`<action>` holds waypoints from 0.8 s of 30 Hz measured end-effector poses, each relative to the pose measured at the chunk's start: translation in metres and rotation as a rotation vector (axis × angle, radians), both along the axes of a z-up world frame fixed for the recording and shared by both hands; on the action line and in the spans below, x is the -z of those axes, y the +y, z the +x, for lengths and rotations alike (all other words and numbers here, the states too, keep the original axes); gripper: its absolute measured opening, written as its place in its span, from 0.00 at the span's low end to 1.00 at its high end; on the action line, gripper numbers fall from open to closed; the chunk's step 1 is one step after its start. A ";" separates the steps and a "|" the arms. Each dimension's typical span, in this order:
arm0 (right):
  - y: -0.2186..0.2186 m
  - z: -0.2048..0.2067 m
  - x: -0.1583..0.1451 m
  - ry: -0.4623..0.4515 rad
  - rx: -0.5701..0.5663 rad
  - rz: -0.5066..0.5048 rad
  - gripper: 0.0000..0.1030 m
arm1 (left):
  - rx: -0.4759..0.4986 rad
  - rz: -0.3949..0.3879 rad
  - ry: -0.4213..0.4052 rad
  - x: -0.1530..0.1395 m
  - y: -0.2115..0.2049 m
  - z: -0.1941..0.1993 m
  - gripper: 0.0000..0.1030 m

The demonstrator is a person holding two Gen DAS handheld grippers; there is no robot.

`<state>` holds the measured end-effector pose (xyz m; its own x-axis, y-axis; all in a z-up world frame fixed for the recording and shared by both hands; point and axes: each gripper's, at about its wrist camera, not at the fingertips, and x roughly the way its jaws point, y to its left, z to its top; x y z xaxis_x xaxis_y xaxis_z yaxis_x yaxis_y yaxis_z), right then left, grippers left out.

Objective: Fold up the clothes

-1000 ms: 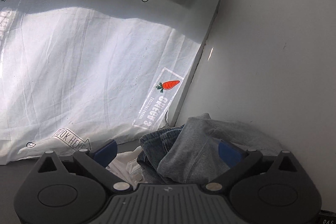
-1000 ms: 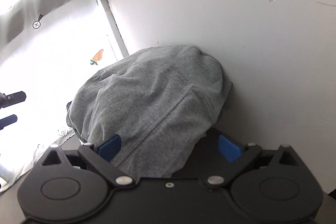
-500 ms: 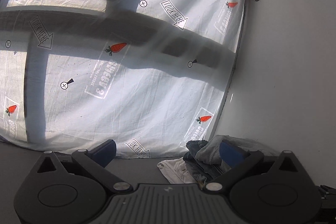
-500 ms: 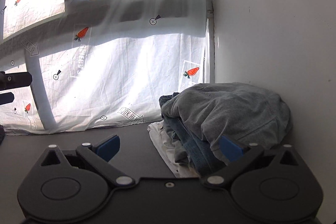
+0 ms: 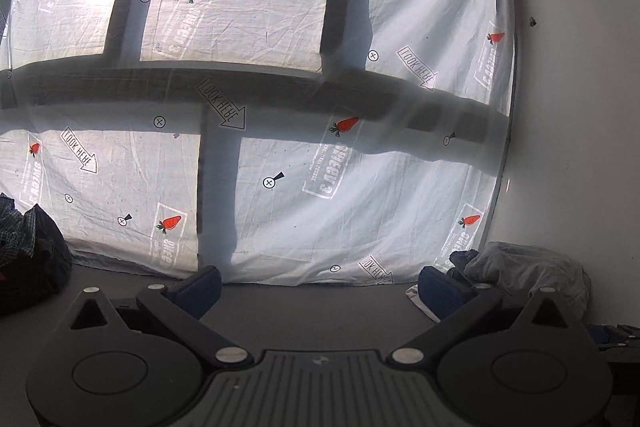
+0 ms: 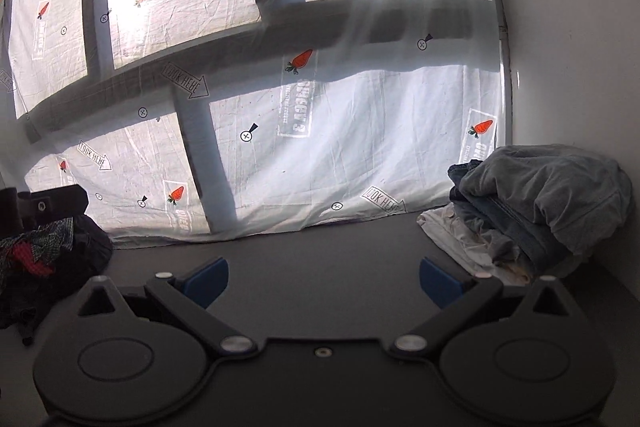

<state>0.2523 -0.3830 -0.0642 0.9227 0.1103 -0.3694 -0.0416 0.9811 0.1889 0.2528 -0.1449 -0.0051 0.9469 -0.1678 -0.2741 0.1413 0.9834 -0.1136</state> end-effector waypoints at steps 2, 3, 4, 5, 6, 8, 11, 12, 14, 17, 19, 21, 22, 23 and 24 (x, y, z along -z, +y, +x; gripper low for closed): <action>0.029 -0.014 -0.005 0.008 -0.025 0.016 1.00 | -0.002 0.015 0.014 0.004 0.020 -0.014 1.00; 0.041 -0.020 -0.006 0.010 -0.032 0.001 1.00 | -0.004 0.025 0.021 0.006 0.029 -0.020 1.00; 0.057 -0.028 -0.007 0.012 -0.036 -0.023 1.00 | -0.007 0.034 0.027 0.008 0.037 -0.025 1.00; 0.070 -0.036 -0.006 0.018 -0.038 -0.038 1.00 | -0.011 0.042 0.038 0.012 0.048 -0.033 1.00; 0.082 -0.044 -0.005 0.023 -0.040 -0.053 1.00 | -0.013 0.042 0.048 0.015 0.058 -0.040 1.00; 0.102 -0.058 -0.003 0.038 -0.045 -0.063 1.00 | -0.016 0.037 0.072 0.021 0.076 -0.053 1.00; 0.131 -0.079 0.001 0.085 -0.063 -0.051 1.00 | -0.022 0.029 0.103 0.028 0.101 -0.073 1.00; 0.139 -0.086 0.003 0.100 -0.070 -0.050 1.00 | -0.025 0.027 0.111 0.030 0.109 -0.079 1.00; 0.156 -0.100 0.005 0.123 -0.085 -0.065 1.00 | -0.022 0.023 0.129 0.034 0.124 -0.088 1.00; 0.178 -0.120 0.005 0.143 -0.092 -0.083 1.00 | -0.029 0.015 0.154 0.036 0.142 -0.101 1.00; 0.188 -0.131 0.007 0.153 -0.098 -0.086 1.00 | -0.031 0.011 0.155 0.036 0.153 -0.112 1.00; 0.198 -0.141 0.009 0.161 -0.103 -0.095 1.00 | -0.036 0.016 0.154 0.037 0.159 -0.121 1.00; 0.203 -0.147 0.011 0.165 -0.105 -0.105 1.00 | -0.045 0.023 0.156 0.038 0.162 -0.126 1.00; 0.205 -0.150 0.012 0.171 -0.106 -0.109 1.00 | -0.055 0.030 0.158 0.040 0.165 -0.131 1.00; 0.208 -0.155 0.014 0.183 -0.105 -0.111 1.00 | -0.060 0.030 0.165 0.041 0.167 -0.136 1.00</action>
